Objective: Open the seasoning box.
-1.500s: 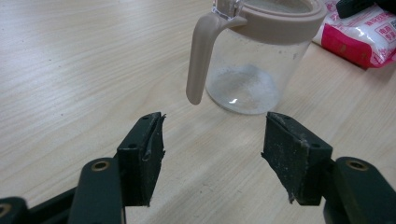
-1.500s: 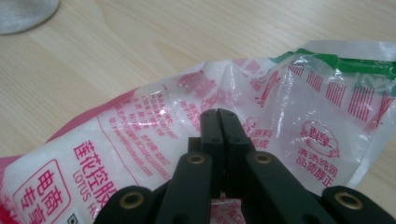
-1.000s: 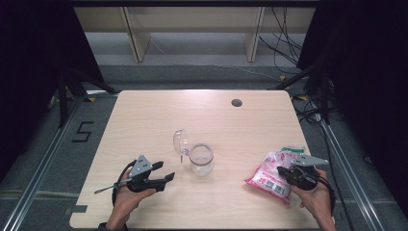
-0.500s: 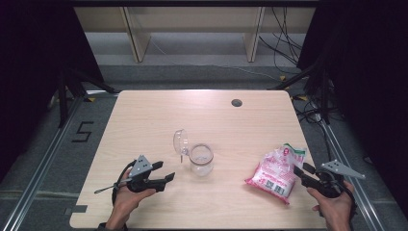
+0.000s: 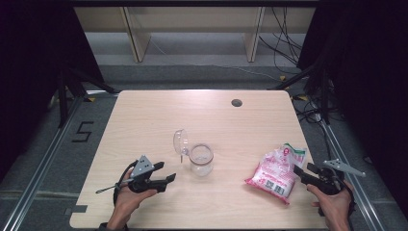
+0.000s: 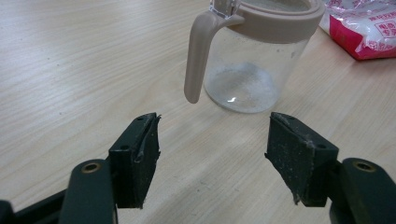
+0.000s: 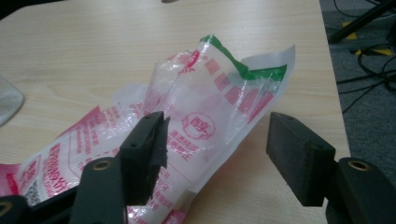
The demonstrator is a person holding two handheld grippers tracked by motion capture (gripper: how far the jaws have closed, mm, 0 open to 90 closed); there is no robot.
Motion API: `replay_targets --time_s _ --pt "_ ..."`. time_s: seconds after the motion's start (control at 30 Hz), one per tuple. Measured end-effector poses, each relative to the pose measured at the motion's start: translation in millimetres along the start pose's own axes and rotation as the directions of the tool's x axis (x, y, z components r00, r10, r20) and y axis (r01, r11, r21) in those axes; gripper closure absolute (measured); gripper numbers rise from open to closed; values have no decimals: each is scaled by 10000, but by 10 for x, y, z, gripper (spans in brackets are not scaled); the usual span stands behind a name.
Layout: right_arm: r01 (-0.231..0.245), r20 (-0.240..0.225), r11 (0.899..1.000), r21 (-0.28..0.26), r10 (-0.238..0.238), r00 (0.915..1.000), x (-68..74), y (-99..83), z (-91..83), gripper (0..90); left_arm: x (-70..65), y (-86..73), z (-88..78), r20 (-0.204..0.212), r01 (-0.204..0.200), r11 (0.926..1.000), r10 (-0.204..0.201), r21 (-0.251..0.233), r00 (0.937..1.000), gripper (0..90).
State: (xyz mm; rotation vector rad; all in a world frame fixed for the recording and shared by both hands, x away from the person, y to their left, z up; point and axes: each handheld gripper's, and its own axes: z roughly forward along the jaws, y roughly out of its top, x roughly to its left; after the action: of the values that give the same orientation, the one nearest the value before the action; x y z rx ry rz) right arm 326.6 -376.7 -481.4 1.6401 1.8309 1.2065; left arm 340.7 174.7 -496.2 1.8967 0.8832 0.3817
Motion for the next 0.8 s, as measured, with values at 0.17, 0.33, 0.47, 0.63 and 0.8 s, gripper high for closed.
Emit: replay_targets --time_s 0.17,0.33,0.47,0.63,0.8 --pt "-162 -92 9999 20 162 9998 -28 -3 114 367 -7 3 1 15 10 10000 -10 -30 10000 338" --pt "130 46 9993 364 -132 9999 -76 -13 235 364 -11 3 10 58 -1 10000 1 -43 10000 337" --pt "-394 -24 9978 537 396 9992 -74 -7 279 396 -22 1 16 30 6 10000 -6 17 10000 337" --pt "-499 -133 9965 674 509 9986 -88 9 355 447 -31 4 24 47 -17 10000 17 14 10000 337" --pt "-382 -353 9966 729 409 9985 -95 18 420 512 -24 4 19 52 35 10000 -35 -12 10000 339"
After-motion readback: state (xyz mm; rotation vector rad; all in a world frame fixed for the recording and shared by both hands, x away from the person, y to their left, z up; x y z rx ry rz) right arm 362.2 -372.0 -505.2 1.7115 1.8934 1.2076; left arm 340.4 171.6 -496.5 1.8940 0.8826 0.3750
